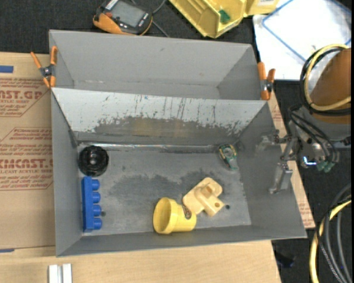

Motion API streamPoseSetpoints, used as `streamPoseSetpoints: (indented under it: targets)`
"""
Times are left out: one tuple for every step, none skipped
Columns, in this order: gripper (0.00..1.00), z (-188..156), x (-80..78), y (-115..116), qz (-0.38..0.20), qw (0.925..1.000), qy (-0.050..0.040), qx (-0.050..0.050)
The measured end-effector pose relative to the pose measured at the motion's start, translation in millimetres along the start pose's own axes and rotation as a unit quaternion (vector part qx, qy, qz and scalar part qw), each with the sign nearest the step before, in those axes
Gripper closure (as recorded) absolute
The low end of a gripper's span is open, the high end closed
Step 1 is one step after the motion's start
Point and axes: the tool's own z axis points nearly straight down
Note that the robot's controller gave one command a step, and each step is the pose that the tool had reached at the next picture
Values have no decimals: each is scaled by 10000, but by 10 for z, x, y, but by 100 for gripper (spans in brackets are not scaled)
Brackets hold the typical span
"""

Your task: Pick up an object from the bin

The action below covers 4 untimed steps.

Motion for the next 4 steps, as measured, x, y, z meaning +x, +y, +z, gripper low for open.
streamPoseSetpoints:
  targets:
    - [0, -47, -17, 9, -12, 10000, -41, 8]
    - [0, 918, 95, 515, -1456, 9893, -44, 12]
    - [0, 719, 202, 707, -2343, 9721, -61, 32]
    - [0, 1012, 201, 1073, -4135, 9105, -20, -7]
